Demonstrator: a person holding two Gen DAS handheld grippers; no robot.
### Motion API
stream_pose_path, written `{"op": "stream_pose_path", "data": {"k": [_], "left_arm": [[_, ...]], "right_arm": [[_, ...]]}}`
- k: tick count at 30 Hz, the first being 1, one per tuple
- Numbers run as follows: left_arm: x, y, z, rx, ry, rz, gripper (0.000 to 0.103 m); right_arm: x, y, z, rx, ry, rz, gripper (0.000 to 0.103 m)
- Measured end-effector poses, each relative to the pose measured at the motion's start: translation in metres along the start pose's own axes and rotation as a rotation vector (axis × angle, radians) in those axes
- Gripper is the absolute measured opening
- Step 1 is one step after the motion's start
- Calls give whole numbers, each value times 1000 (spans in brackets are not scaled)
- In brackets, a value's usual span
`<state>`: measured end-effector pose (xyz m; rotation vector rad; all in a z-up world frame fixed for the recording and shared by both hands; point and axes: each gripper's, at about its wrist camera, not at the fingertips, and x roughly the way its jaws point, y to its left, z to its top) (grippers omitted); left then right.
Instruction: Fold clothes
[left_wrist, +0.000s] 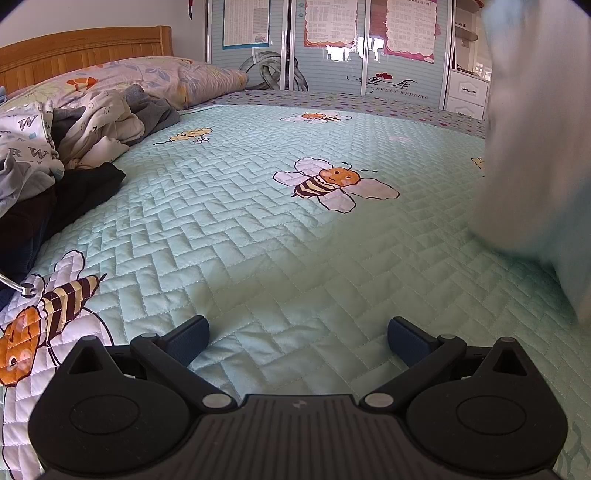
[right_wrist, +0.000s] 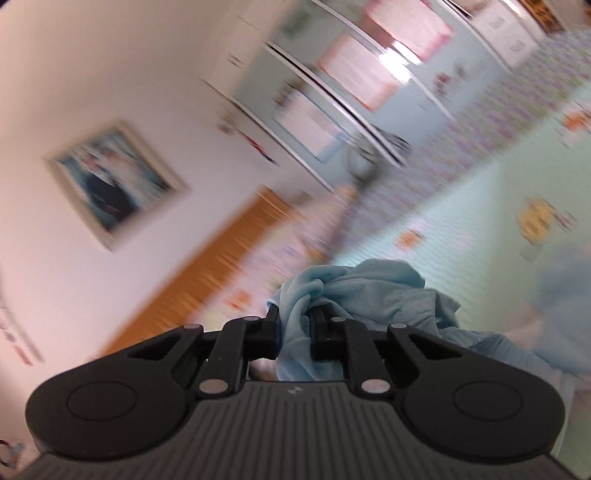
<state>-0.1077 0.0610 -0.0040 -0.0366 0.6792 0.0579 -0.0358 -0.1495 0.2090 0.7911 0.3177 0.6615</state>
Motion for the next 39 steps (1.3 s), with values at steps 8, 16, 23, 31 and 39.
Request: {"op": "stream_pose_path", "data": {"k": [8, 16, 23, 31, 39], "left_arm": [[0, 0, 0, 0, 0, 0, 103], [0, 1, 0, -1, 2, 0, 103], [0, 1, 0, -1, 2, 0, 103], [0, 1, 0, -2, 2, 0, 103], [0, 1, 0, -3, 2, -1, 103]], "right_arm": [[14, -30, -5, -43, 76, -118, 15], [2, 13, 24, -157, 24, 11, 1], [-14, 9, -7, -349, 114, -192, 58], [-20, -99, -83, -330, 298, -449, 75], [-30, -123, -119, -461, 377, -518, 84]]}}
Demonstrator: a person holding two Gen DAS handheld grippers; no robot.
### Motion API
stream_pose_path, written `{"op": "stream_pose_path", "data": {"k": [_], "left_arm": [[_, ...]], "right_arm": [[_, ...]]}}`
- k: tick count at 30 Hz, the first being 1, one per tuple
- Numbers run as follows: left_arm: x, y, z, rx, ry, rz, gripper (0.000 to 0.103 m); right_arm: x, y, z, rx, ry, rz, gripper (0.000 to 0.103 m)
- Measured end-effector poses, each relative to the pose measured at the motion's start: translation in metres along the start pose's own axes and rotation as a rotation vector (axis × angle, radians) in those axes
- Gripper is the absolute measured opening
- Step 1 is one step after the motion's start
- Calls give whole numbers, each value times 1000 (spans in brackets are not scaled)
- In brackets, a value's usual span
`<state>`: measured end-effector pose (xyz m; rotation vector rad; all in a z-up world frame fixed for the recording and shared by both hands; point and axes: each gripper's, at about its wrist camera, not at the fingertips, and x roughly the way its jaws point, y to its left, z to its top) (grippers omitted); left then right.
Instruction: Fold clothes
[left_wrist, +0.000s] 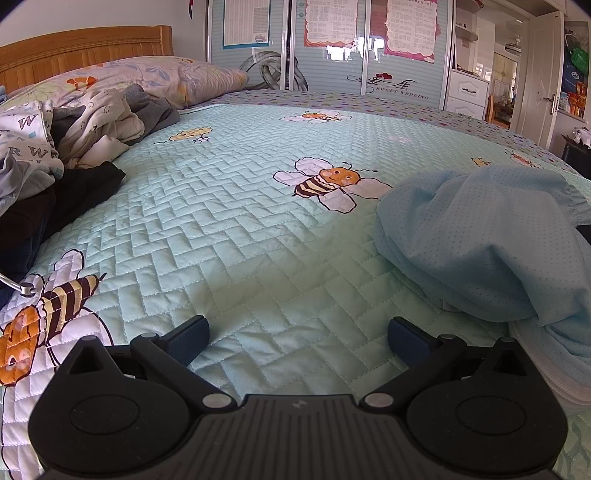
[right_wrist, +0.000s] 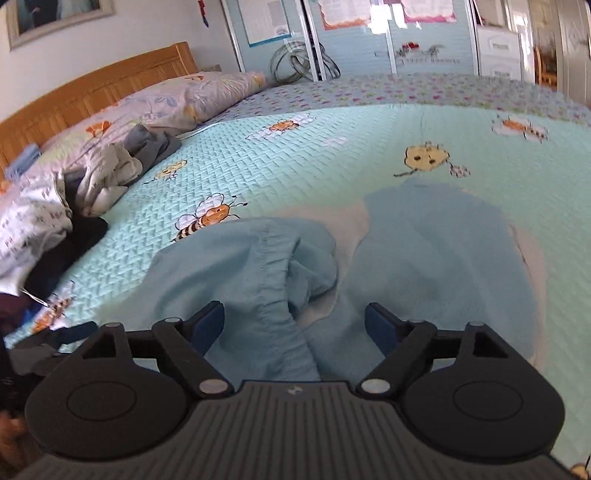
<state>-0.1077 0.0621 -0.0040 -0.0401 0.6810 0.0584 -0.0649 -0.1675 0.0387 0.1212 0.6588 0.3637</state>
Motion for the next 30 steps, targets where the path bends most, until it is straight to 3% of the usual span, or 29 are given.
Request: {"op": "stream_pose_path", "data": {"k": [1, 2, 3, 6, 7, 12, 14, 17, 19, 21, 25, 30], "left_arm": [[0, 0, 0, 0, 0, 0, 103], [0, 0, 0, -1, 0, 0, 103], [1, 0, 0, -2, 1, -1, 103], [1, 0, 1, -3, 2, -2, 103], [1, 0, 1, -3, 2, -2, 103], [1, 1, 1, -3, 2, -2, 103], [1, 0, 0, -3, 2, -1, 103], [1, 1, 1, -4, 2, -2, 103], [1, 1, 1, -4, 2, -2, 103], [1, 1, 1, -4, 2, -2, 103], [1, 1, 1, -4, 3, -2, 103], [1, 1, 1, -4, 2, -2, 103]], "right_arm": [[-3, 2, -2, -30, -11, -5, 83], [-6, 5, -5, -60, -22, -10, 73], [-9, 11, -6, -91, -13, -8, 55], [-21, 28, -11, -175, 6, 6, 23], [-28, 33, -15, -196, 4, 16, 19], [-74, 57, -23, -258, -68, 40, 16], [-98, 44, -23, -107, -89, 128, 14], [-135, -8, -19, 340, -168, 391, 14], [-169, -37, -16, 537, -254, 506, 14], [-210, -64, -7, 653, -368, 589, 14], [-314, -107, 7, 675, -596, 599, 14], [-430, -133, 28, 596, -841, 483, 14]]}}
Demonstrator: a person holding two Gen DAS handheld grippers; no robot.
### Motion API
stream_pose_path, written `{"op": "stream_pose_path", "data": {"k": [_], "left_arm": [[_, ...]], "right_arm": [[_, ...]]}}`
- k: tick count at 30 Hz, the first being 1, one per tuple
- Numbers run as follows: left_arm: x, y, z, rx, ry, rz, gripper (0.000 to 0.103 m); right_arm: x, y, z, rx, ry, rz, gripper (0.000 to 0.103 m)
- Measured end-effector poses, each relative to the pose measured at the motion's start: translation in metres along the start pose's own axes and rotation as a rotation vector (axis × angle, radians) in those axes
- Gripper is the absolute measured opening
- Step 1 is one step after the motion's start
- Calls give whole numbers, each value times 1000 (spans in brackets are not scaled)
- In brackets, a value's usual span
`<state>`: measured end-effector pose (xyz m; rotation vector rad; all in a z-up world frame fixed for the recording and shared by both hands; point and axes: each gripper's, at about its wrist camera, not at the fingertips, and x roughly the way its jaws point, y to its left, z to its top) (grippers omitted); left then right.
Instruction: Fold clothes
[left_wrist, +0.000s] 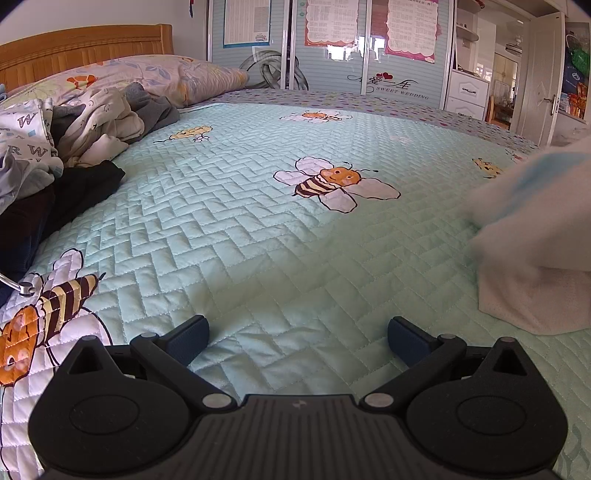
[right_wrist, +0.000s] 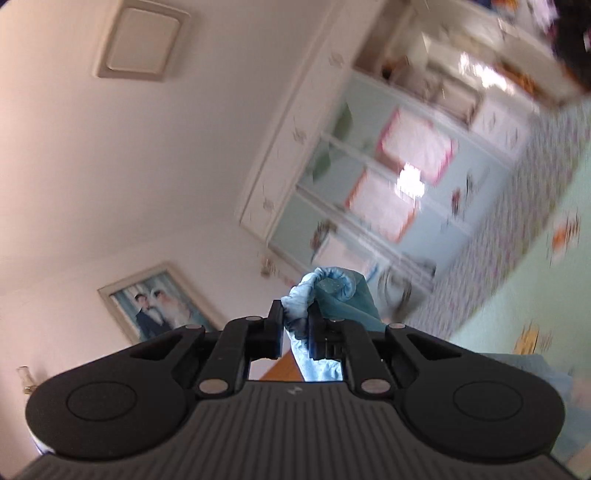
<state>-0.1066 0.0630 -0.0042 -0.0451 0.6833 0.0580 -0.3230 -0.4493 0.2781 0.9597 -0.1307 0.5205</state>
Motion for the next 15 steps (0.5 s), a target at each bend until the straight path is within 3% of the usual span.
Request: {"op": "stream_pose_path", "data": {"k": [5, 8, 15], "left_arm": [[0, 0, 0, 1, 0, 1, 103], [0, 0, 0, 1, 0, 1, 103], [-1, 0, 0, 1, 0, 1, 103]], "right_arm": [[-44, 25, 52, -102, -103, -93, 14], [-56, 32, 68, -126, -97, -141, 14], [-2, 45, 71, -72, 17, -127, 14]]}}
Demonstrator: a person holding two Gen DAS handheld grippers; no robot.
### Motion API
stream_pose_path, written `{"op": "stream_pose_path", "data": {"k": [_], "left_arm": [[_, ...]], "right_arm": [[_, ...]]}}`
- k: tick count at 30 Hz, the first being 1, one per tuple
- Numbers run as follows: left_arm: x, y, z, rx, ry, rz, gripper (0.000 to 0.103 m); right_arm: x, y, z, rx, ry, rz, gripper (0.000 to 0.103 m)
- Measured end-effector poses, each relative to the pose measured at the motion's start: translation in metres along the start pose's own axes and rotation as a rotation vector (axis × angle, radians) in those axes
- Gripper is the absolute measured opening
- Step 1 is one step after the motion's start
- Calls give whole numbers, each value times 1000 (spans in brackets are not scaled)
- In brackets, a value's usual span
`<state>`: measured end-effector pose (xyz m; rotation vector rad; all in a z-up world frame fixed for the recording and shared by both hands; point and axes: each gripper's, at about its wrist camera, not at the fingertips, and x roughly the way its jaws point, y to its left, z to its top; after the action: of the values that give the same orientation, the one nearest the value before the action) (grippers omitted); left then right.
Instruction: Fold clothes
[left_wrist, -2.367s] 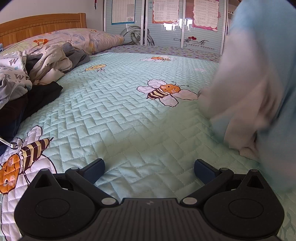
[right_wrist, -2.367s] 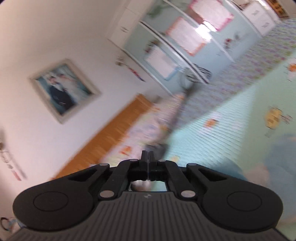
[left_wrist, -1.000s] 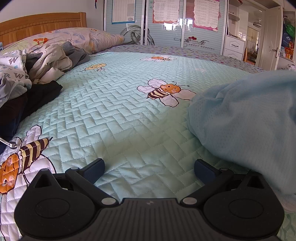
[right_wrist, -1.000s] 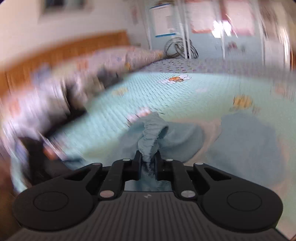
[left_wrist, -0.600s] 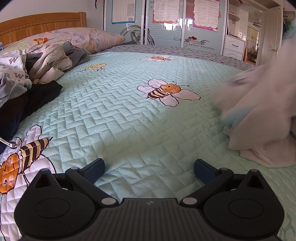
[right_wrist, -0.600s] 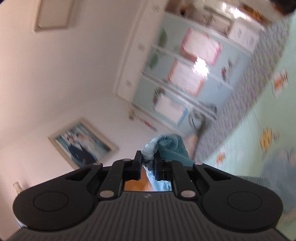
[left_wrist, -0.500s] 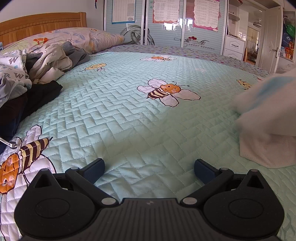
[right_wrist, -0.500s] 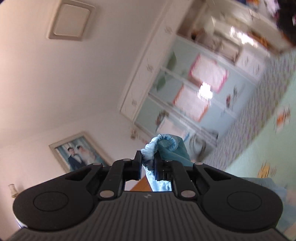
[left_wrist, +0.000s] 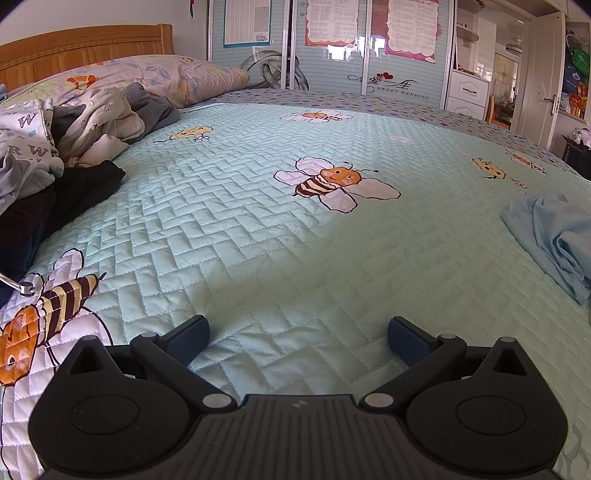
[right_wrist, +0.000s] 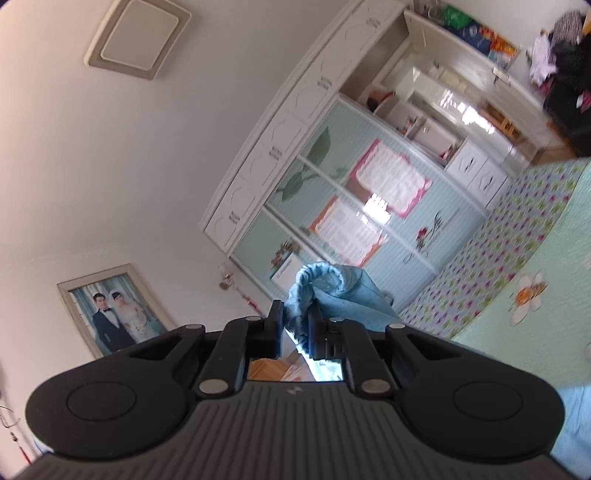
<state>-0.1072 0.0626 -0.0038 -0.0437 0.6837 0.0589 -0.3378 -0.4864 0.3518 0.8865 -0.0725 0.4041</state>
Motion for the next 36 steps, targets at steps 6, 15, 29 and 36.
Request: {"op": "stream_pose_path", "data": {"k": [6, 15, 29, 36], "left_arm": [[0, 0, 0, -1, 0, -1, 103], [0, 0, 0, -3, 0, -2, 103], [1, 0, -1, 2, 2, 4, 103], [1, 1, -1, 1, 2, 4, 103]], "right_arm": [[121, 72, -26, 107, 62, 169, 14], [143, 169, -15, 18, -65, 380, 14], [40, -120, -145, -321, 380, -689, 40], [69, -105, -231, -454, 485, -550, 66]]}}
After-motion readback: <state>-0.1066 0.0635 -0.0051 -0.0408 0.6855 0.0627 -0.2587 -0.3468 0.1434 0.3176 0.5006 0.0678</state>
